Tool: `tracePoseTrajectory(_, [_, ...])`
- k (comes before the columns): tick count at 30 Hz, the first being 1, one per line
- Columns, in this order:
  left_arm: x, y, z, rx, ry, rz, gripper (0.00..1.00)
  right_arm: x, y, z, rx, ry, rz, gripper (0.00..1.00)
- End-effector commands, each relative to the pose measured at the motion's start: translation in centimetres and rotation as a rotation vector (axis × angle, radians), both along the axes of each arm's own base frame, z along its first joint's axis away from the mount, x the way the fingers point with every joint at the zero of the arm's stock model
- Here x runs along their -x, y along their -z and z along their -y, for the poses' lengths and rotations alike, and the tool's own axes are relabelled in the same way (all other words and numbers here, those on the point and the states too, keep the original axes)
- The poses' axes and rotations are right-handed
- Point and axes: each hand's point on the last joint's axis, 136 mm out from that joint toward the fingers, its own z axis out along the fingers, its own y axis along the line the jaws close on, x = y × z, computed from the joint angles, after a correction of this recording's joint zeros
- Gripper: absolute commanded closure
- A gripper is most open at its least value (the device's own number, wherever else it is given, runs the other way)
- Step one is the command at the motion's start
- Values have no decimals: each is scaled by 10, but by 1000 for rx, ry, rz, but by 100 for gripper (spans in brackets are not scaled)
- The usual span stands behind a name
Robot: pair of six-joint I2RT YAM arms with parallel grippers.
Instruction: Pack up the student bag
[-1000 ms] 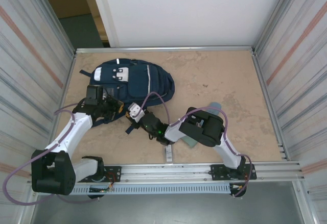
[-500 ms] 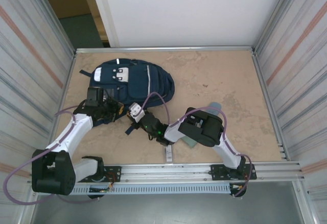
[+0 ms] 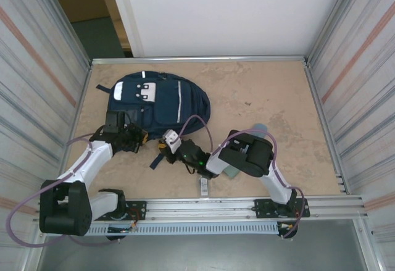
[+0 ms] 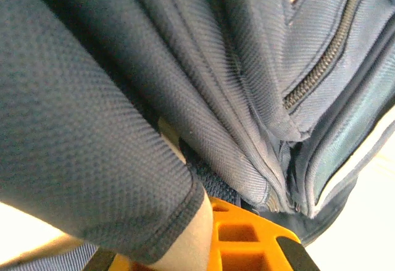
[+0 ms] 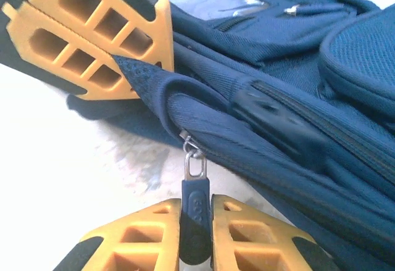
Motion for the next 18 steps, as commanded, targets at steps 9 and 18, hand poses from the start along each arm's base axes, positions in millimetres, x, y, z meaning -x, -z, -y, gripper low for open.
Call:
tracePoseTrajectory(9, [-14, 17, -22, -73, -6, 26, 100, 9, -10, 19, -69, -69, -310, 98])
tracePoseTrajectory(18, [-16, 21, -44, -164, -31, 35, 100, 0, 10, 59, 74, 78, -497, 100])
